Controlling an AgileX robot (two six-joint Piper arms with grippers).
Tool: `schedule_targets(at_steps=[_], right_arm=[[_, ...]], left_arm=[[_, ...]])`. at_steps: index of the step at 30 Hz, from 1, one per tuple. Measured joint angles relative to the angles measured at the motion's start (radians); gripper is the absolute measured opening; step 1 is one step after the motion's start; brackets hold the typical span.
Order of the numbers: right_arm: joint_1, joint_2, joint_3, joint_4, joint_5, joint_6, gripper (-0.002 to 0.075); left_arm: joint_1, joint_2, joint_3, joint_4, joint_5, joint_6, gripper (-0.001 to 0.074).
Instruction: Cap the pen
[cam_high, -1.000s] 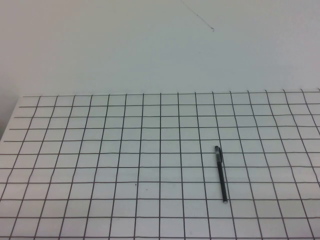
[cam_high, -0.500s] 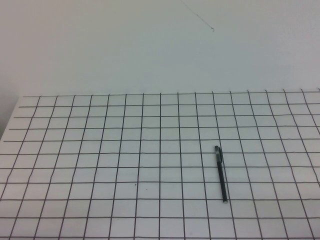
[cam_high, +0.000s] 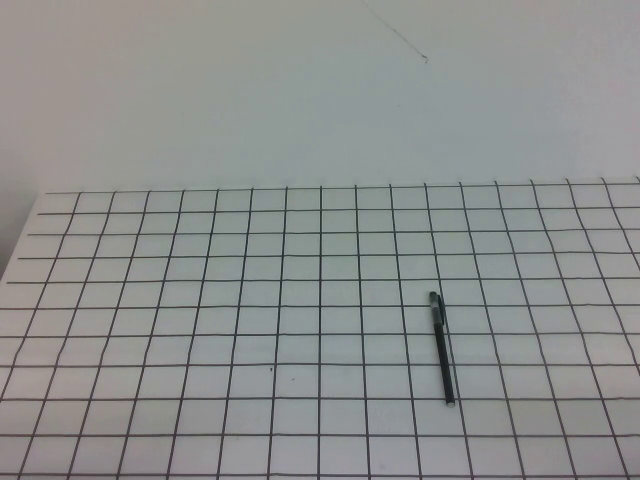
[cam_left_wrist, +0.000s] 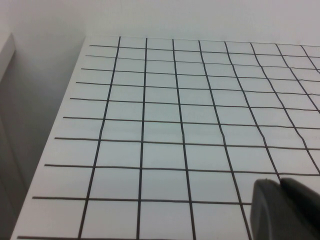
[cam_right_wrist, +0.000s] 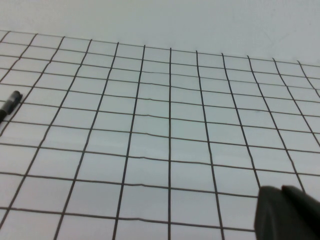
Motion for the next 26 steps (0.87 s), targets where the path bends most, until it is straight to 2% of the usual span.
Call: schedule_targets(at_steps=[26], right_arm=[[0.0,0.0,0.0,0.0,0.002,-0.009,0.0]], left_arm=[[0.0,0.002,0.0,0.003,-0.012,0.035,0.0]])
